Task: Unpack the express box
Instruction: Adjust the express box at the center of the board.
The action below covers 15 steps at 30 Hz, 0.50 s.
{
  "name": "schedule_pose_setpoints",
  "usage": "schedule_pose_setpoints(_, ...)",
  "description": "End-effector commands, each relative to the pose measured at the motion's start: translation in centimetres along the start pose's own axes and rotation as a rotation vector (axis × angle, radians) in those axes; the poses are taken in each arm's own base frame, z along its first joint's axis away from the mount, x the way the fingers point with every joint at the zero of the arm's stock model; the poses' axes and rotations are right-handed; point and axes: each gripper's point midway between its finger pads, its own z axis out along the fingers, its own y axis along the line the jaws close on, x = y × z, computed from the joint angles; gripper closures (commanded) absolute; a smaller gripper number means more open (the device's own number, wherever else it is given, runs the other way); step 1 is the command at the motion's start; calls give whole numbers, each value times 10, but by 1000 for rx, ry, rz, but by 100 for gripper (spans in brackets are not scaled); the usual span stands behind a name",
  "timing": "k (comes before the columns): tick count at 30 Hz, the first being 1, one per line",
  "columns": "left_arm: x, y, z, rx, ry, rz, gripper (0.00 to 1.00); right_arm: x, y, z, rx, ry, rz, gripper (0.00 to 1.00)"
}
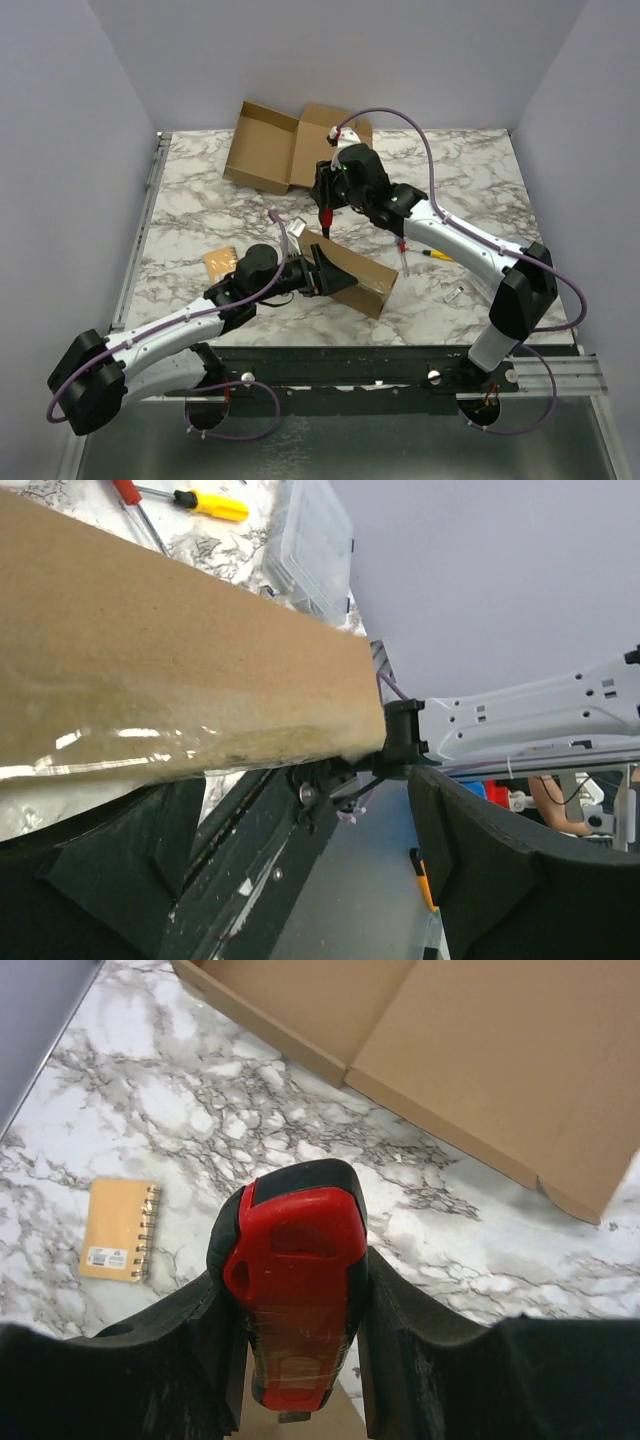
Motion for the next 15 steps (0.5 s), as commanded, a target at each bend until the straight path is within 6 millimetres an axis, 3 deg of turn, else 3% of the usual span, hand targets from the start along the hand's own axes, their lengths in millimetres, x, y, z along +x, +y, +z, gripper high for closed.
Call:
schedule_pose_setpoints(1, -12, -9, 24, 45, -79, 25, 9, -26, 24, 0, -117, -74, -57, 100)
schedule_pose_setpoints(5, -6, -14, 32, 72, -42, 79, 4, -46, -9, -2, 64, -98, -148, 100)
schedule_pose_setpoints(8, 5, -18, 24, 109, -3, 125, 1, -68, -41, -16, 196, -121, -148, 100)
schedule_pose_setpoints(11, 14, -11, 5, 81, 25, 200, 1, -92, -67, -47, 327, -182, -164, 100)
schedule_pose_setpoints(13, 15, 0, -11, 3, 40, 263, 1, -98, -79, -69, 391, -193, -168, 100)
schedule_pose_setpoints(15, 13, 2, -29, -45, 49, 322, 1, -91, -91, -88, 439, -173, -166, 100)
